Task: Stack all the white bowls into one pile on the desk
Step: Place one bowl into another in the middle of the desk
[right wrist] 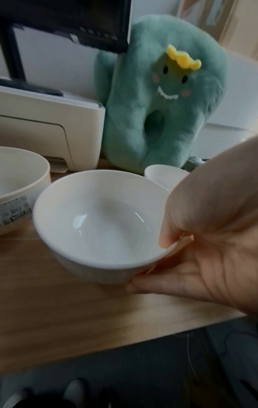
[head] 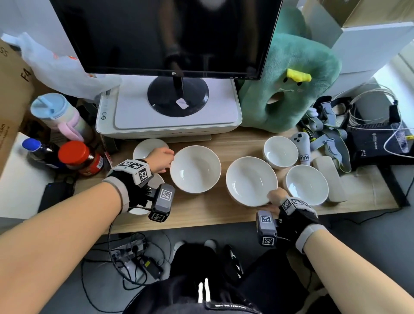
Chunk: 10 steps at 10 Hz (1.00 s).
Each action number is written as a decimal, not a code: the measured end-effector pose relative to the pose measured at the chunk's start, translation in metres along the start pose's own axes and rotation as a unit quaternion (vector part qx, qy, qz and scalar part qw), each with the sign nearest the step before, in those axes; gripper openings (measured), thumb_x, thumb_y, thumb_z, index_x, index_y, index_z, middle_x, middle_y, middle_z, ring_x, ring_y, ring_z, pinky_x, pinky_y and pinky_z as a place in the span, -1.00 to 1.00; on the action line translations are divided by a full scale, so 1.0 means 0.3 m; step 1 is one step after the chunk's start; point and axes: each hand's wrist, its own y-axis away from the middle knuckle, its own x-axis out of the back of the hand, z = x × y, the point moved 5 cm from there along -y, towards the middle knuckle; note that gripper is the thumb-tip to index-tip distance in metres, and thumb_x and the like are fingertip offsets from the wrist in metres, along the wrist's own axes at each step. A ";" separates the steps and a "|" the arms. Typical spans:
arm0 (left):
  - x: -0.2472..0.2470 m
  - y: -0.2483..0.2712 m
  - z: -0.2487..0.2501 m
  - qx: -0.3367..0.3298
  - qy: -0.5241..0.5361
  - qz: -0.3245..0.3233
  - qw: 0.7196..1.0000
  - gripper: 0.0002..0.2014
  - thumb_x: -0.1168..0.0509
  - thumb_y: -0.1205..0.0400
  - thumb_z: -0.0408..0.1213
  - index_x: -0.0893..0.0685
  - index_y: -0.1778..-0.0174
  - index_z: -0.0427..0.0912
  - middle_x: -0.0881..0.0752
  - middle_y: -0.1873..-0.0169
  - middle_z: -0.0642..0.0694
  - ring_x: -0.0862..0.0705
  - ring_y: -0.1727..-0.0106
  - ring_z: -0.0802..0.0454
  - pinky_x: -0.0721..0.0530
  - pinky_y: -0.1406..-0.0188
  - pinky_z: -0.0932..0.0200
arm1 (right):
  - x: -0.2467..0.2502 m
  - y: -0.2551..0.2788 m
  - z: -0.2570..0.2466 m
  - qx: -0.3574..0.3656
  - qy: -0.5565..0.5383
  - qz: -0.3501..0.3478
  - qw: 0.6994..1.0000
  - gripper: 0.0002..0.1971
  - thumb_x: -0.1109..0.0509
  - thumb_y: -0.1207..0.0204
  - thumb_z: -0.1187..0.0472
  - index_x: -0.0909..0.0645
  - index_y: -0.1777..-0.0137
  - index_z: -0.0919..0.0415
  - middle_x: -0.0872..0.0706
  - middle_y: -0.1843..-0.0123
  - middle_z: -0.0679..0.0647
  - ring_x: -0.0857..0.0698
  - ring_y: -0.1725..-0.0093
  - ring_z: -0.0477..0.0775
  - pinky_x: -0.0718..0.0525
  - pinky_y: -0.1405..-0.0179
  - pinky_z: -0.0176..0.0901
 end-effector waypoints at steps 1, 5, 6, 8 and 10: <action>0.006 -0.004 -0.019 0.033 0.000 -0.023 0.999 -0.56 -0.01 -0.70 -0.40 -0.37 -0.54 -0.28 -0.52 -0.45 -0.34 -0.58 -0.41 -0.28 -0.67 -0.03 0.20 | 0.028 -0.024 -0.009 0.027 -0.052 -0.001 0.998 -0.55 -0.08 -0.57 0.49 -0.35 -0.48 0.44 -0.55 -0.39 0.37 -0.66 -0.05 0.25 -0.73 -0.12 0.11; -0.031 0.025 -0.054 0.076 0.129 -0.109 0.983 -0.69 -0.04 -0.71 -0.08 -0.56 0.01 -0.23 -0.57 0.20 -0.16 -0.57 0.28 -0.12 -0.68 0.40 0.04 | -0.082 0.154 -0.340 0.140 -0.015 -0.099 0.985 -0.59 -0.03 -0.61 0.44 -0.37 -0.45 0.38 -0.62 -0.06 0.30 -0.63 0.33 0.12 -0.72 0.65 -0.19; -0.027 0.018 -0.064 0.103 0.146 -0.120 0.977 -0.55 0.08 -0.72 0.05 -0.54 0.12 -0.21 -0.59 0.24 -0.22 -0.57 0.32 -0.18 -0.59 0.26 0.01 | -0.150 0.149 -0.380 0.181 0.094 -0.073 0.976 -0.57 -0.04 -0.58 0.44 -0.45 -0.42 0.35 -0.64 -0.19 0.33 -0.58 0.29 0.08 -0.60 0.60 -0.37; -0.020 0.002 -0.076 0.117 0.175 -0.125 0.970 -0.44 0.01 -0.69 0.09 -0.42 -0.43 -0.28 -0.66 -0.04 -0.30 -0.64 0.14 -0.28 -0.65 0.05 -0.16 | -0.242 0.099 -0.411 0.187 0.171 -0.062 0.965 -0.49 -0.06 -0.52 0.41 -0.47 -0.46 0.17 -0.69 -0.28 0.21 -0.71 -0.05 0.26 -0.75 0.00 0.08; -0.038 0.018 -0.043 0.099 0.125 -0.139 0.977 -0.54 -0.08 -0.71 -0.37 -0.34 -0.56 -0.09 -0.33 -0.60 -0.19 -0.56 -0.38 -0.40 -0.75 0.26 0.05 | -0.259 0.085 -0.418 0.153 0.142 -0.085 0.974 -0.44 -0.03 -0.51 0.44 -0.46 -0.48 0.09 -0.66 0.01 0.13 -0.77 0.16 0.27 -0.76 0.43 -0.01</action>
